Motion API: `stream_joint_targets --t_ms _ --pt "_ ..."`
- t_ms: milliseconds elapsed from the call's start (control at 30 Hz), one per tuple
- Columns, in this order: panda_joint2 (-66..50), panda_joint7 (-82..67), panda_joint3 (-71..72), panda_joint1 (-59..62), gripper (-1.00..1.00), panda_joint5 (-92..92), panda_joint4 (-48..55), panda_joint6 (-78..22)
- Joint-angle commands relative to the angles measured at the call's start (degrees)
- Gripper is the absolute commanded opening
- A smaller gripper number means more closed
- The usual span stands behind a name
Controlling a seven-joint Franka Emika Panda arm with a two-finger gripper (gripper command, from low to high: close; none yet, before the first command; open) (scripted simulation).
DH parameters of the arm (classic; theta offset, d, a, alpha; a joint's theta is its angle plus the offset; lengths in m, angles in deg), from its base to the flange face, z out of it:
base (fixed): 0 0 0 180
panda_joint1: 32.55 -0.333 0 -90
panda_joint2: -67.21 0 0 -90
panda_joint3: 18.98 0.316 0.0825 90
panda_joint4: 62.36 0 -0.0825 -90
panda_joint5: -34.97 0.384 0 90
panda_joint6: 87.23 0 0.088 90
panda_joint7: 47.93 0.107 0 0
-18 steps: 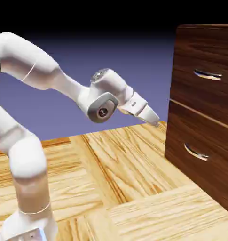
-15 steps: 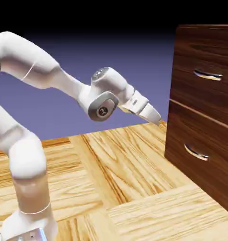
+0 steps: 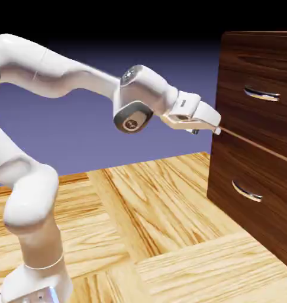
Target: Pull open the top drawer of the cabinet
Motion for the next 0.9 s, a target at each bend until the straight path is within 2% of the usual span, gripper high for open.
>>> stream_joint_targets --t_ms 0,867 --pt "0.0 -2.5 0.9 1.1 1.0 1.9 0.6 -0.2" --pt "1.0 -67.3 25.5 28.5 1.0 50.0 16.0 -5.1"
